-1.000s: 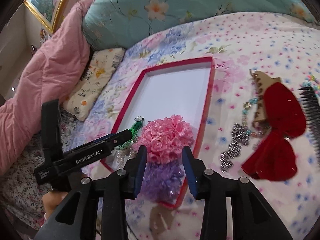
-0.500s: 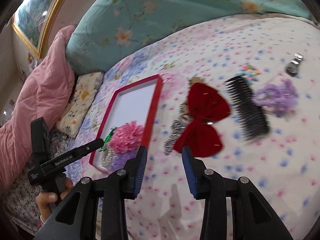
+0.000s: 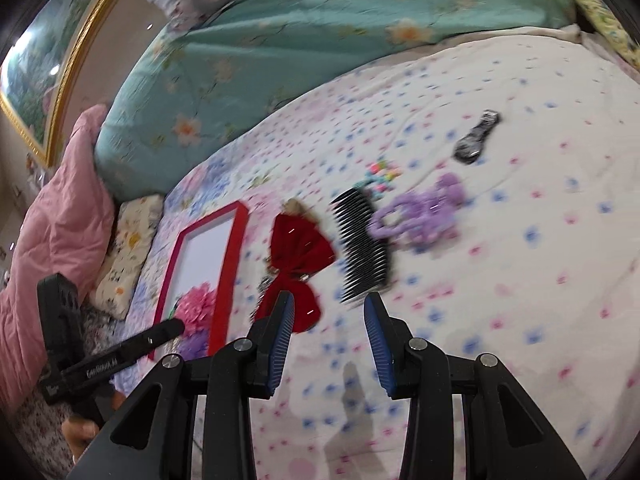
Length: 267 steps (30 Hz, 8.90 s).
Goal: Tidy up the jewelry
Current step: 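Move both tools back toward the red bow and lilac scrunchie, then grasp the red velvet bow with the left tool while the right tool grasps the lilac scrunchie, then carry the red bow and lilac scrunchie into the tray and release both, then move both tools back toward the black comb and tan claw clip, then grasp the black comb with the right tool while the left tool grasps the tan claw clip, then carry the comb and claw clip into the tray and release both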
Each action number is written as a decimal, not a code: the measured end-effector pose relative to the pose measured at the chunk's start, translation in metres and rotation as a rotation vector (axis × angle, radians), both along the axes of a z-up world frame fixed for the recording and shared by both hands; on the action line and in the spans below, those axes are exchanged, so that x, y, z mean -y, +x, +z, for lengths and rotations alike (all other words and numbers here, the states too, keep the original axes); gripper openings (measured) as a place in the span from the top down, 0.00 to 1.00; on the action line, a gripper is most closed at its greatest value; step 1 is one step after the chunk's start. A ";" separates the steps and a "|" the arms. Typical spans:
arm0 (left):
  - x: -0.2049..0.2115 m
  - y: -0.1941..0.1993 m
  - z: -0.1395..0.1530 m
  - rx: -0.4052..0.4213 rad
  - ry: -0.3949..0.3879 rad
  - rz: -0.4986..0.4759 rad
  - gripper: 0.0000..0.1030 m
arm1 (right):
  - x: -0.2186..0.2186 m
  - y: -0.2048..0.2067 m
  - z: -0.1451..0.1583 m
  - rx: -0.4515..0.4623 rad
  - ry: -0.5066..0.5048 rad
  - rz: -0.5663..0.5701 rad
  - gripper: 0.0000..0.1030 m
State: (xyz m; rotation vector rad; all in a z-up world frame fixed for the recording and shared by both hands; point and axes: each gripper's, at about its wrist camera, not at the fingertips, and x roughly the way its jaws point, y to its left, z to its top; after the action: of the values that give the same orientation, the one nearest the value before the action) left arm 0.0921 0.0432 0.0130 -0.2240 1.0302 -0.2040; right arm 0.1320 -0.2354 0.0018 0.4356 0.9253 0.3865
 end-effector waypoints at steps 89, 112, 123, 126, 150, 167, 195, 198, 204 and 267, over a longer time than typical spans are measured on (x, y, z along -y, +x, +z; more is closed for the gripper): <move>-0.138 -0.030 -0.001 0.072 -0.206 0.268 0.89 | -0.167 0.022 0.004 0.037 0.001 0.292 0.79; -0.204 0.035 -0.054 -0.030 -0.233 0.342 0.89 | -0.279 0.073 -0.046 -0.066 -0.087 0.419 0.79; -0.207 0.034 -0.060 -0.045 -0.247 0.353 0.88 | -0.280 0.076 -0.062 -0.109 -0.086 0.427 0.73; -0.205 0.034 -0.058 -0.047 -0.234 0.355 0.82 | -0.279 0.075 -0.060 -0.108 -0.077 0.427 0.71; -0.164 0.004 -0.016 0.009 -0.194 0.313 0.38 | -0.178 0.041 -0.007 -0.031 0.010 0.302 0.57; -0.098 0.003 0.003 0.012 -0.204 0.177 0.31 | -0.057 0.032 -0.015 -0.031 -0.082 0.086 0.53; -0.011 0.077 -0.013 -0.095 -0.270 0.003 0.20 | -0.048 0.055 -0.048 -0.029 -0.309 0.116 0.35; 0.008 0.100 -0.017 -0.105 -0.239 -0.022 0.18 | -0.053 0.061 -0.055 -0.027 -0.339 0.122 0.35; 0.036 0.142 -0.038 -0.152 -0.183 -0.045 0.18 | -0.054 0.069 -0.060 -0.010 -0.358 0.105 0.38; -0.131 0.065 0.020 0.047 -0.108 0.179 0.54 | -0.178 0.067 -0.004 0.086 -0.191 0.310 0.54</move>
State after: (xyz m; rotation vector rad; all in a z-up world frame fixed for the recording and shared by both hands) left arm 0.1566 0.1739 0.0333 -0.4054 0.9475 -0.1017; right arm 0.1995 -0.0573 -0.0021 0.0984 0.9375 0.5881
